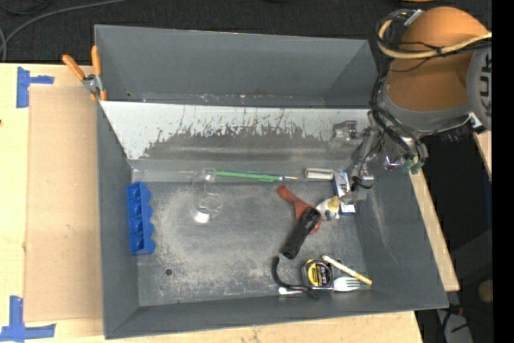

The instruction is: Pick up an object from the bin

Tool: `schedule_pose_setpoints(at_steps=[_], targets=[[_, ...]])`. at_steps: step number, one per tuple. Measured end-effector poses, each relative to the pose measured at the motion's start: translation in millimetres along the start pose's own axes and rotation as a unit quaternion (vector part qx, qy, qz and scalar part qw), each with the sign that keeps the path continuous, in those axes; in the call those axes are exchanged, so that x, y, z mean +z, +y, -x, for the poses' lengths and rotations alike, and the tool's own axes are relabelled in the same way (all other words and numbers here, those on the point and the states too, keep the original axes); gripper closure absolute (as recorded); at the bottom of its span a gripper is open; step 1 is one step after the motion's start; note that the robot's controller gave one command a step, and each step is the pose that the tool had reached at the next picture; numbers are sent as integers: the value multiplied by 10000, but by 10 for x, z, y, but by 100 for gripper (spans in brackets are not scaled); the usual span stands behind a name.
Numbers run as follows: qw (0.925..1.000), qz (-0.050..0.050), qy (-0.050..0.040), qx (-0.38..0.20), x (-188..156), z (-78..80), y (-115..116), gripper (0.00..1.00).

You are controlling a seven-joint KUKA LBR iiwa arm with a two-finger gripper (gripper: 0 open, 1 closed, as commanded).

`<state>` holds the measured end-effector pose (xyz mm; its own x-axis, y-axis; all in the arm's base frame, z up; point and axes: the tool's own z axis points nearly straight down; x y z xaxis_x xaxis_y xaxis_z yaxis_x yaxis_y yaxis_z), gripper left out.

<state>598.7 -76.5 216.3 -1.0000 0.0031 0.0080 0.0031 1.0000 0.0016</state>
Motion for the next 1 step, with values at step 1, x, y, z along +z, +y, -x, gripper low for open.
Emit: schedule_pose_setpoints(at_steps=[1], targets=[[10000, -4, -40, -11, -51, 13, 4, 0]])
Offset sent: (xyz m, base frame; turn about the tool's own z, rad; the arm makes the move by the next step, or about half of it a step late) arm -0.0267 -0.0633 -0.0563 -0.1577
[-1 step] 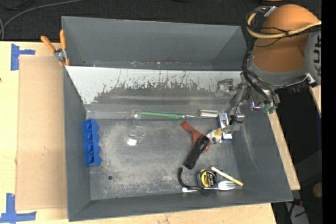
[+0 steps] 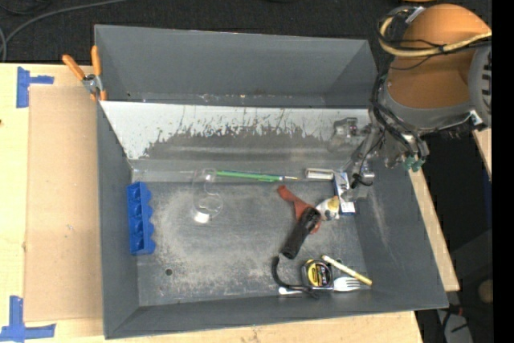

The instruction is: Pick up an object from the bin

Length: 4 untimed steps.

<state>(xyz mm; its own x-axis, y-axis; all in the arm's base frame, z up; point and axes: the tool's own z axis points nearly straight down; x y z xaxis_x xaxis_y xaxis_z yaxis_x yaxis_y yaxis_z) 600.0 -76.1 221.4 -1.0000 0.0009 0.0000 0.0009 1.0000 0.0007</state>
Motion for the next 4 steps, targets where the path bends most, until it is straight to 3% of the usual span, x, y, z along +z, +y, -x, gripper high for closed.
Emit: schedule_pose_setpoints(at_steps=[1, 2, 3, 4], targets=[[9976, 6, 14, -697, 549, -243, -555, 0], [9989, 16, -8, -460, 681, -421, -527, 0], [9944, 4, 5, -1059, 752, -151, -610, 0], [9989, 25, 5, -462, 1559, -100, -514, 0]])
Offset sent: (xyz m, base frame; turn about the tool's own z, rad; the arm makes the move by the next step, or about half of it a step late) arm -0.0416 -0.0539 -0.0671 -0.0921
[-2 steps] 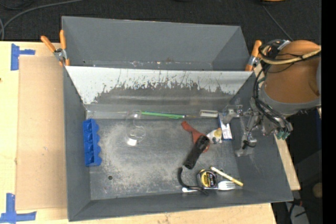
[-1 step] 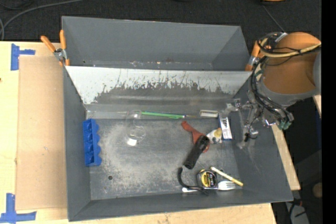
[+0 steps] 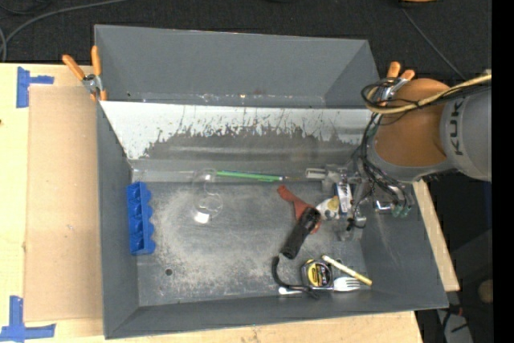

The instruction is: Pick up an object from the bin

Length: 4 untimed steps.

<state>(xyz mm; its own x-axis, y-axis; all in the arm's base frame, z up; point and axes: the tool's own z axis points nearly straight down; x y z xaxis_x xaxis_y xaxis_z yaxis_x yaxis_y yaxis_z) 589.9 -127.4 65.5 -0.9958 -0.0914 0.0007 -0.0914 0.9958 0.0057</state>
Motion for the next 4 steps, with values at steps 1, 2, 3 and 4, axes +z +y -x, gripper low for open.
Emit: schedule_pose_setpoints(at_steps=[1, 2, 3, 4], targets=[[9953, -42, -63, -970, -51, 59, 2, 100], [9952, -42, -63, -972, -53, 59, 2, 100], [9952, -17, -3, -975, -305, 23, 20, 100], [9952, -40, -59, -971, -726, 55, 14, 100]])
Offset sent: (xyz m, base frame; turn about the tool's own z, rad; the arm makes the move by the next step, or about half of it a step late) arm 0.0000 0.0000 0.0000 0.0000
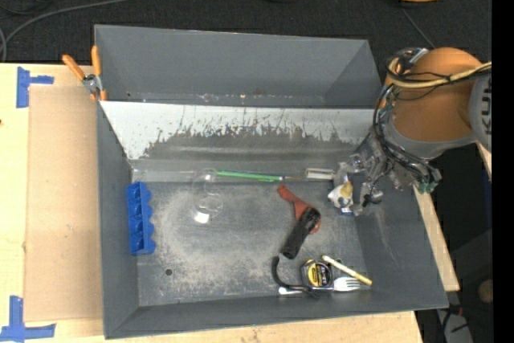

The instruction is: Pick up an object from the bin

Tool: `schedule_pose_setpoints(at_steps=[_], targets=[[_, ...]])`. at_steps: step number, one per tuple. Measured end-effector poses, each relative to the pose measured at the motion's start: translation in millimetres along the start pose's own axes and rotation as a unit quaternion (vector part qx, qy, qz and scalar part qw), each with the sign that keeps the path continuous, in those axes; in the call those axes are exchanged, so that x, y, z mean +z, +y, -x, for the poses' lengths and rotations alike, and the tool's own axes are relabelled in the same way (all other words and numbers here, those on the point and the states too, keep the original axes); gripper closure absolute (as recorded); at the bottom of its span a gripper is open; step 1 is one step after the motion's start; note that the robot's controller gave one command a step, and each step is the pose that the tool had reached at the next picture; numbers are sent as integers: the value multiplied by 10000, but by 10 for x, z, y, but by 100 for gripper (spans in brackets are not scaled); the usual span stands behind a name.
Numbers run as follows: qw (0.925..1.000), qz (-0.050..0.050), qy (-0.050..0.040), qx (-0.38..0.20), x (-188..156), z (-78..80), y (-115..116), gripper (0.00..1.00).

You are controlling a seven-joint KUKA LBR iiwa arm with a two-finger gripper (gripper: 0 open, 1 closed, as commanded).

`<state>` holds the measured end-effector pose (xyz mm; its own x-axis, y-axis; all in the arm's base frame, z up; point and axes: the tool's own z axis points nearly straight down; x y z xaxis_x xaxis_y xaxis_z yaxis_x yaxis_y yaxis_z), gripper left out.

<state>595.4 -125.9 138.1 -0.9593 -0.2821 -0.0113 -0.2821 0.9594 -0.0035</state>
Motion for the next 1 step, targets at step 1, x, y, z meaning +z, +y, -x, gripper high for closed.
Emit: schedule_pose_setpoints(at_steps=[1], targets=[[10000, 2, 1, 0, -150, 4, 5, 100]])
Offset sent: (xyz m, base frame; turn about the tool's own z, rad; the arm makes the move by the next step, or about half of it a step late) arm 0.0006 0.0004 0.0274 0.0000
